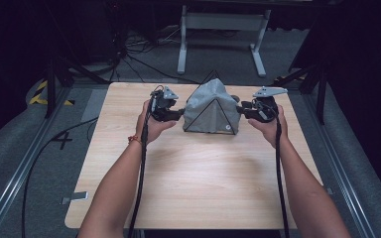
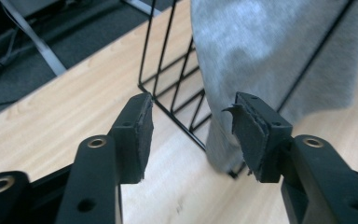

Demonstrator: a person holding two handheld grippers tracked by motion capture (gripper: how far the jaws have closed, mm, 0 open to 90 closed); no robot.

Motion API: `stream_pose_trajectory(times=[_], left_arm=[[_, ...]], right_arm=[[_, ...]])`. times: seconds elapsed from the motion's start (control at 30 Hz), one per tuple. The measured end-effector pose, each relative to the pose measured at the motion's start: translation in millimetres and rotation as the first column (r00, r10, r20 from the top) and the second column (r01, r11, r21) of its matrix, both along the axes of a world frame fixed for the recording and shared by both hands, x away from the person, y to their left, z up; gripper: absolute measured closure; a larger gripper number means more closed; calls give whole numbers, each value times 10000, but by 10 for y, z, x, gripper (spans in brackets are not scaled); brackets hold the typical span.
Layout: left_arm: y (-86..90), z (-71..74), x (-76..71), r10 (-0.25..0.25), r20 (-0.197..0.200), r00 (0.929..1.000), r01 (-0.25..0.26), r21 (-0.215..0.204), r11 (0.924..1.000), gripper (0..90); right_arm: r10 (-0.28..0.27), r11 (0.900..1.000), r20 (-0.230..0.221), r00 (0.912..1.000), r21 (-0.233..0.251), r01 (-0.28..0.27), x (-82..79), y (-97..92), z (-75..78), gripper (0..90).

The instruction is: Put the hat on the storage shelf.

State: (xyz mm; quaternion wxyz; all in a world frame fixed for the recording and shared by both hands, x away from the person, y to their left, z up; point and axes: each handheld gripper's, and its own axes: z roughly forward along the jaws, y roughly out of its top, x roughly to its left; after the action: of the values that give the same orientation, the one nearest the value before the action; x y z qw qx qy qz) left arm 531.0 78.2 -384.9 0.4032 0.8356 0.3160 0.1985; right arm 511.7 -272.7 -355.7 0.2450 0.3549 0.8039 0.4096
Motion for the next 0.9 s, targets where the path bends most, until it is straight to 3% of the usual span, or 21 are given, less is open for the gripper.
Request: stream_pose_trajectory(times=[0.03, 0.23, 0.43, 0.57, 0.67, 0.9], left_arm=[[38, 8, -57, -124, 9, 9999, 124, 315, 9994, 458], [190, 48, -272, -419, 92, 9991, 415, 371, 9984, 411], [365, 10, -549, -737, 141, 9972, 719, 990, 9925, 365], [491, -23, -717, -806, 124, 9967, 787, 1134, 9904, 357], [583, -36, -857, -860, 375, 9956, 782, 1740, 9816, 357], [785, -127, -1116, -936, 163, 9955, 881, 2099, 9738, 321]], right_arm=[[84, 10000, 26, 10000, -31, -84, -35, -6, 27, 656], [261, 9991, 89, 9996, -342, -258, -181, -18, 97, 610], [533, 9961, 170, 9984, -713, -519, -403, -82, 156, 555], [736, 9927, 281, 9969, -980, -705, -592, -157, 170, 540], [836, 9917, 304, 9960, -1006, -802, -719, -222, 170, 530], [949, 9889, 337, 9949, -1179, -904, -980, -344, 130, 509]])
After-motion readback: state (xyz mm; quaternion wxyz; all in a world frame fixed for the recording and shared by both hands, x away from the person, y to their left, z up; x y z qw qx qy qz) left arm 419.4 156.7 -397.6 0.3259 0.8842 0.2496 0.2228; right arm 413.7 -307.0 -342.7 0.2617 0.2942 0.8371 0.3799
